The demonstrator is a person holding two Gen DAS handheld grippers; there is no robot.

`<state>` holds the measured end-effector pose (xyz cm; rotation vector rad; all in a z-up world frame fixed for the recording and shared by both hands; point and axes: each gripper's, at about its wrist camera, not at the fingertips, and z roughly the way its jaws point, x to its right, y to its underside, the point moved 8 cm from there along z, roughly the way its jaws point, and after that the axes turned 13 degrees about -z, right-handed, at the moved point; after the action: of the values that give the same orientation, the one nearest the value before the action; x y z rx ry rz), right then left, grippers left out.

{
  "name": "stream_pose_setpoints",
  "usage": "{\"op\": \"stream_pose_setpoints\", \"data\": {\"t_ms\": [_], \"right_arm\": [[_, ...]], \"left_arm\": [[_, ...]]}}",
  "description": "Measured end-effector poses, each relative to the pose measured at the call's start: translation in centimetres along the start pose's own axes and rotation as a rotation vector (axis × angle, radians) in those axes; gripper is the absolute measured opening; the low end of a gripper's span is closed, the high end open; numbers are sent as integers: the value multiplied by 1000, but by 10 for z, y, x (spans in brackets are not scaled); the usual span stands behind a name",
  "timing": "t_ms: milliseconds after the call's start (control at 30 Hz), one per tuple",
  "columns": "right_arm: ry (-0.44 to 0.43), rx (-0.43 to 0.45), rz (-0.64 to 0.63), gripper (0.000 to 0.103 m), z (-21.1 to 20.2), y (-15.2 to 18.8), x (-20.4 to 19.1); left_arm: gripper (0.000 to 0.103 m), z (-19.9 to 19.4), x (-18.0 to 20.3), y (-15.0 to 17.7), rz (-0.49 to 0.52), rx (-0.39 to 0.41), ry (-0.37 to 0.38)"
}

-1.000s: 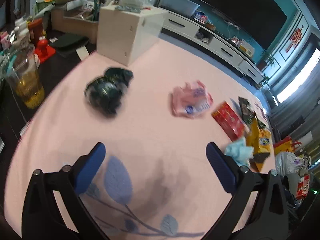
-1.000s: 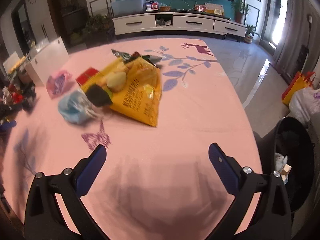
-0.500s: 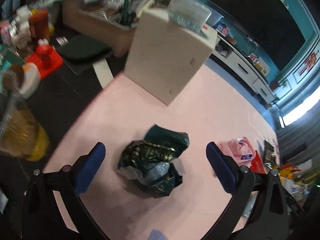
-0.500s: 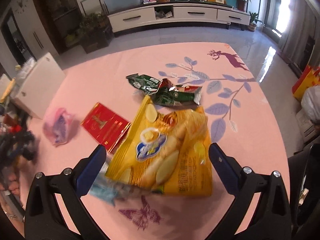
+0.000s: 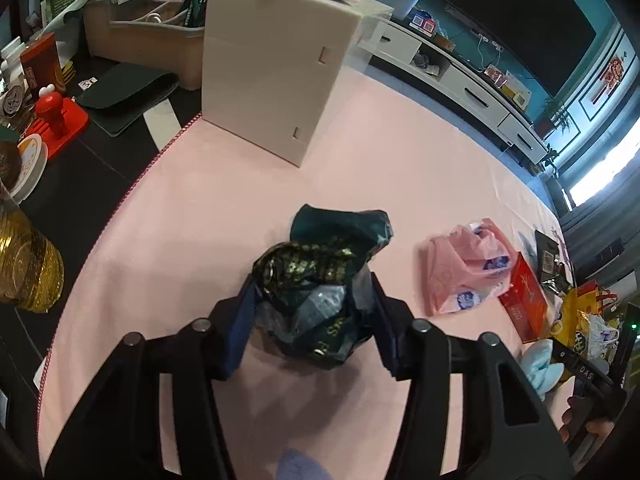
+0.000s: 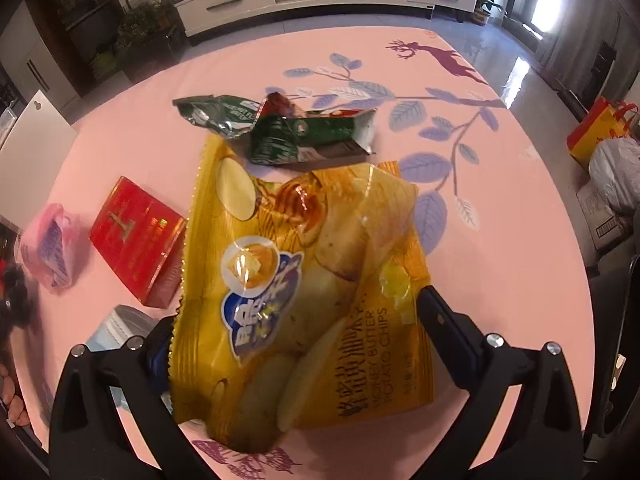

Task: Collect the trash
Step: 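Grasp the dark green bag with the left tool while the right tool grasps the yellow chip bag, then lift the green bag and yellow chip bag and carry both over the bin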

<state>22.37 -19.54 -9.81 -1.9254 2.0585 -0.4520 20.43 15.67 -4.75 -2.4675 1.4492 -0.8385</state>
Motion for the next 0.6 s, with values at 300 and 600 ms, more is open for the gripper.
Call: {"op": "stream_pose_setpoints", "data": {"t_ms": [300,600], "right_arm": [[-40,66,17,77,-20,19,17],[-67,147,-8,49,-61,43,30]], "left_arm": [[51,-37,30,25,31,1,67],[53,-82,82,72,102,4,196]]}}
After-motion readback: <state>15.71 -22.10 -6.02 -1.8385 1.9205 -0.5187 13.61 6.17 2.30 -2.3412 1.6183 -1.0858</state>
